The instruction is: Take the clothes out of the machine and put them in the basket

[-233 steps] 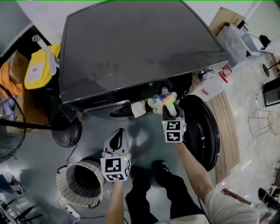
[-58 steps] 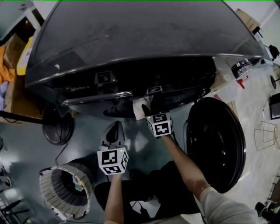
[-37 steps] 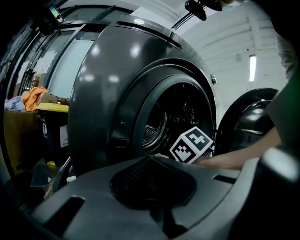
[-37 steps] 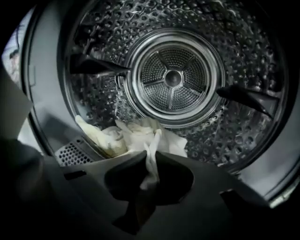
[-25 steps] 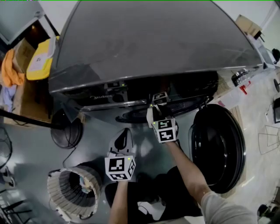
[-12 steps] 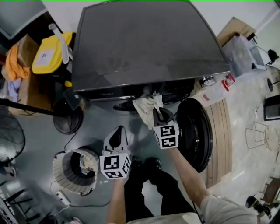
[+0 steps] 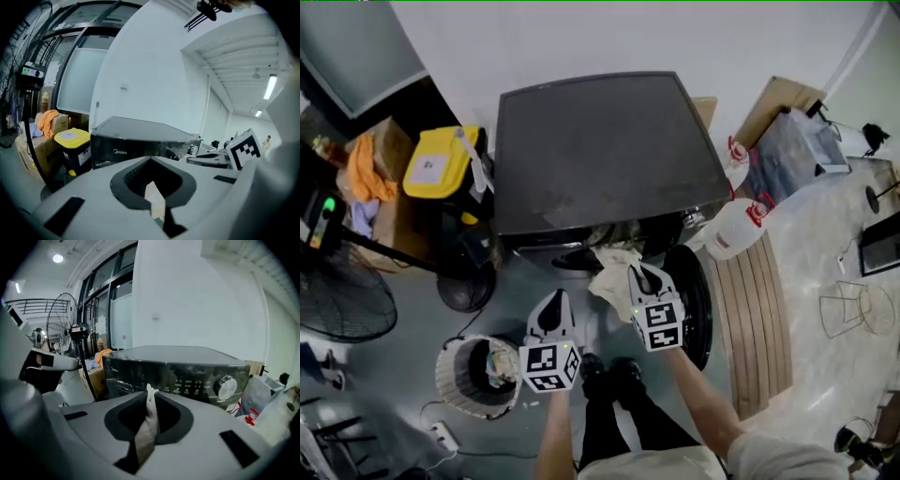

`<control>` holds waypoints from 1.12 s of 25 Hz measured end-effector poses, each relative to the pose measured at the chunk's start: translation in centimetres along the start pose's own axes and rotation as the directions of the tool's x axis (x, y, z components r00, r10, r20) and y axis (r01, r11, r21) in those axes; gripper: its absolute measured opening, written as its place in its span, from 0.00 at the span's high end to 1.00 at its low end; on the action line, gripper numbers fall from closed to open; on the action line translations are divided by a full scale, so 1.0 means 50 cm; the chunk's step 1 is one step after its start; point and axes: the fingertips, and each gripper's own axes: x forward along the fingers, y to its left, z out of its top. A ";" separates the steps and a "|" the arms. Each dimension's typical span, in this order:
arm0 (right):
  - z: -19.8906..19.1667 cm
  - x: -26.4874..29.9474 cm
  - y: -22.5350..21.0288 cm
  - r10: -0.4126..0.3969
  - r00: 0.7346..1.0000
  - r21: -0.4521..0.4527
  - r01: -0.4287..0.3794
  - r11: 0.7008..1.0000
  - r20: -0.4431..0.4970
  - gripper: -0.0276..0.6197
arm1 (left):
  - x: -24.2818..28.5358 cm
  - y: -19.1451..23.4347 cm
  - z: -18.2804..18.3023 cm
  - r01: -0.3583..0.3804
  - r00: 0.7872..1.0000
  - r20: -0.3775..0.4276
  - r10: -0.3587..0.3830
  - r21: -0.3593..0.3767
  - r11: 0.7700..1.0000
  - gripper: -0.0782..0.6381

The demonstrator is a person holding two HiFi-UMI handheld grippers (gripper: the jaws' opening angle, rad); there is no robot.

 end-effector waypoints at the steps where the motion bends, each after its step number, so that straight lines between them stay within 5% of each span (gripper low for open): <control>1: 0.020 -0.022 -0.002 0.004 1.000 0.003 -0.004 1.000 0.008 0.89 | -0.013 -0.011 0.019 -0.002 1.000 0.005 0.002 0.002 1.000 0.87; 13: 0.285 -0.243 -0.044 0.086 0.978 -0.054 -0.078 0.996 0.190 0.89 | -0.121 -0.132 0.234 -0.057 0.994 0.100 0.050 0.073 0.996 0.87; 28: 0.561 -0.410 0.090 0.300 0.874 -0.219 -0.229 0.948 0.384 0.89 | -0.308 -0.112 0.392 -0.210 0.955 0.228 0.187 0.078 0.975 0.87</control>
